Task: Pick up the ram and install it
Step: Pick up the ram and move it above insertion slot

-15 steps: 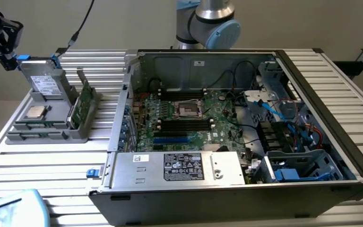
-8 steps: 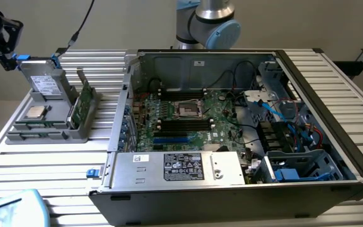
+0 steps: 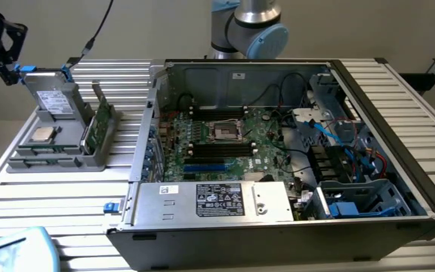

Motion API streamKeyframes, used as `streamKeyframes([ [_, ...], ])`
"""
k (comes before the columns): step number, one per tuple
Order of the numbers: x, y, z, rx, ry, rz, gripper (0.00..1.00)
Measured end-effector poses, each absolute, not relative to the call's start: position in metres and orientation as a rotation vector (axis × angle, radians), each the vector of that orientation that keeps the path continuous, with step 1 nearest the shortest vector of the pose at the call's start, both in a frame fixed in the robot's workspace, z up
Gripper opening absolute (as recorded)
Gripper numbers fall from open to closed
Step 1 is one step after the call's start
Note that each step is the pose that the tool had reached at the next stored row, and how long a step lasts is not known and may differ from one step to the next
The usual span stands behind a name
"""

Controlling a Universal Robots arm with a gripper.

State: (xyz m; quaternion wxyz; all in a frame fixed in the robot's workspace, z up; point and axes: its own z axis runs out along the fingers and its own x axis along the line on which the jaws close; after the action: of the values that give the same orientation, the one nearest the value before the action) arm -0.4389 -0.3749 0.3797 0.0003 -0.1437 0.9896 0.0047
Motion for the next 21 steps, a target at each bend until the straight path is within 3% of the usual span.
streamKeyframes([
  [21,-0.4389,-0.3749,0.3789,-1.011,3.027,0.026,0.11],
])
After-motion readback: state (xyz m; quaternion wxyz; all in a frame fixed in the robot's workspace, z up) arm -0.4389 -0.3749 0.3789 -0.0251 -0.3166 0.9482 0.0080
